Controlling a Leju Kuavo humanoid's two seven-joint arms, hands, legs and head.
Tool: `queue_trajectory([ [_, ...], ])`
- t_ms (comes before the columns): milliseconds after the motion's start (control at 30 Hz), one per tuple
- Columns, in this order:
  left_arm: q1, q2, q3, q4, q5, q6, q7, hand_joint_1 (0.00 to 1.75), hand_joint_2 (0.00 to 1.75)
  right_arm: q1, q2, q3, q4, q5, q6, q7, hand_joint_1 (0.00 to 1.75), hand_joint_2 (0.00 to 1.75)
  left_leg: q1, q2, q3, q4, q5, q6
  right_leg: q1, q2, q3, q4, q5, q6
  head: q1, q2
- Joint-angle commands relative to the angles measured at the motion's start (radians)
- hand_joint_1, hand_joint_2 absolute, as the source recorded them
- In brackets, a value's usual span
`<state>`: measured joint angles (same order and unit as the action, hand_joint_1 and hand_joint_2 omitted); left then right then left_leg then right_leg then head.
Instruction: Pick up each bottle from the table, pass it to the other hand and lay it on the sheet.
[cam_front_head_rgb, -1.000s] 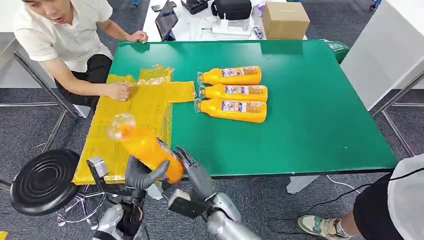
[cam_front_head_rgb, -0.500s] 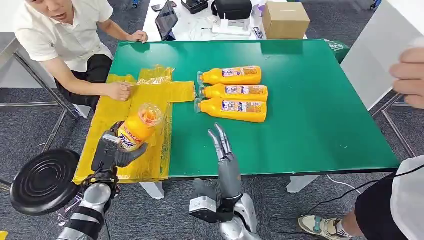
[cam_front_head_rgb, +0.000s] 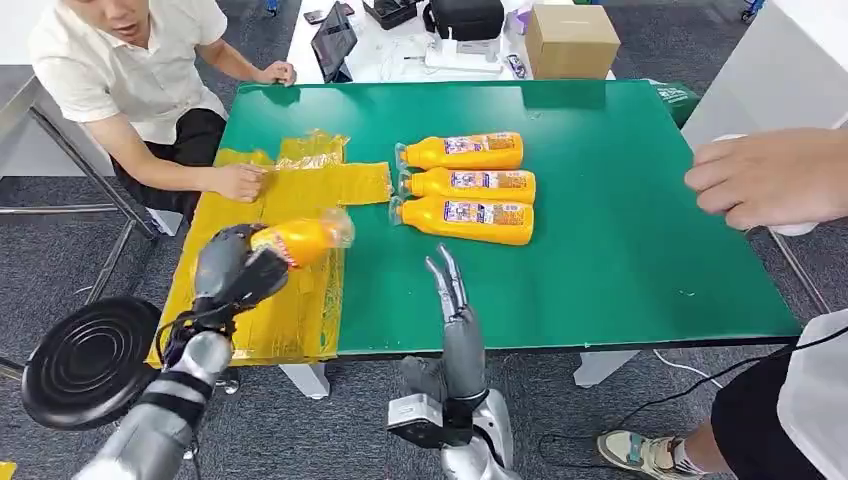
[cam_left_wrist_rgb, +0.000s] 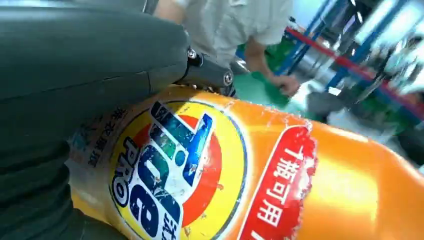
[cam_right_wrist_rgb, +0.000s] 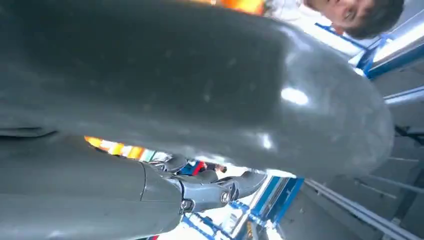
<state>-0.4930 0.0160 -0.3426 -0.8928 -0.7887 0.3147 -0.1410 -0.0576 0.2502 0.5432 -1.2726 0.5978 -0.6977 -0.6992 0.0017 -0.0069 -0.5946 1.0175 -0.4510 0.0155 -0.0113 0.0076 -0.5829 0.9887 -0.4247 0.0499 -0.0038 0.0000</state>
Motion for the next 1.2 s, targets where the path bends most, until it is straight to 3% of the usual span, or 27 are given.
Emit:
queue_trajectory([
  [33,-0.289,-0.033,-0.198,0.557,-0.203,-0.107,0.155,1.75,1.75,-0.047,-0.012,0.114,0.141,-0.028,0.0,0.001,0.0,0.0,0.001,-0.003,0.003,-0.001,0.0,-0.001,0.001,-0.004,0.005,-0.001,-0.001,-0.001,0.0,0.0],
  [367,-0.309,-0.048,-0.128,0.597,-0.156,-0.204,0.189,1.75,1.75,-0.068,-0.029,0.147,0.178,-0.076,0.0,0.001,0.0,0.0,0.001,0.002,0.005,-0.002,-0.001,-0.002,0.001,0.001,0.005,-0.001,0.0,-0.002,0.0,0.0],
  [400,-0.311,-0.051,-0.118,0.601,-0.146,-0.219,0.191,1.59,1.75,-0.069,-0.03,0.151,0.181,-0.082,0.0,0.001,0.0,0.0,0.001,0.002,0.003,-0.001,-0.001,-0.001,0.001,0.001,0.002,-0.001,0.0,-0.002,-0.001,0.0],
  [433,-0.313,-0.054,-0.112,0.601,-0.138,-0.231,0.188,0.68,1.75,-0.071,-0.03,0.156,0.184,-0.089,0.0,0.001,0.0,0.0,0.0,0.001,0.002,-0.001,-0.001,-0.001,0.001,0.0,0.002,0.0,0.0,-0.001,0.0,0.0],
  [467,-0.313,-0.055,-0.107,0.601,-0.133,-0.237,0.186,0.07,1.75,-0.072,-0.031,0.159,0.186,-0.093,0.0,0.001,0.0,0.0,0.001,0.001,0.004,-0.002,0.0,-0.002,0.001,0.0,0.004,-0.001,0.0,-0.002,0.0,0.0],
  [500,-0.314,-0.06,-0.068,0.598,-0.088,-0.29,0.165,0.0,1.75,-0.086,-0.045,0.198,0.192,-0.144,0.0,0.001,0.0,0.0,0.001,0.002,0.003,-0.001,0.0,-0.001,0.001,0.0,0.003,-0.001,0.0,-0.002,0.0,0.0],
  [1000,-0.305,-0.06,-0.056,0.566,-0.056,-0.368,0.081,0.0,1.75,-0.103,-0.053,0.226,0.216,-0.174,0.0,0.001,0.0,0.0,0.0,0.0,0.004,-0.001,-0.001,-0.001,0.0,-0.001,0.004,0.0,0.0,-0.001,0.0,0.0],
  [1200,-0.246,-0.071,-0.053,0.461,-0.042,-0.249,-0.001,0.0,1.75,-0.092,-0.05,0.204,0.213,-0.154,0.0,0.001,0.0,0.0,0.0,-0.001,0.004,-0.001,0.0,-0.001,0.0,-0.001,0.005,0.0,-0.001,-0.001,0.0,0.0],
])
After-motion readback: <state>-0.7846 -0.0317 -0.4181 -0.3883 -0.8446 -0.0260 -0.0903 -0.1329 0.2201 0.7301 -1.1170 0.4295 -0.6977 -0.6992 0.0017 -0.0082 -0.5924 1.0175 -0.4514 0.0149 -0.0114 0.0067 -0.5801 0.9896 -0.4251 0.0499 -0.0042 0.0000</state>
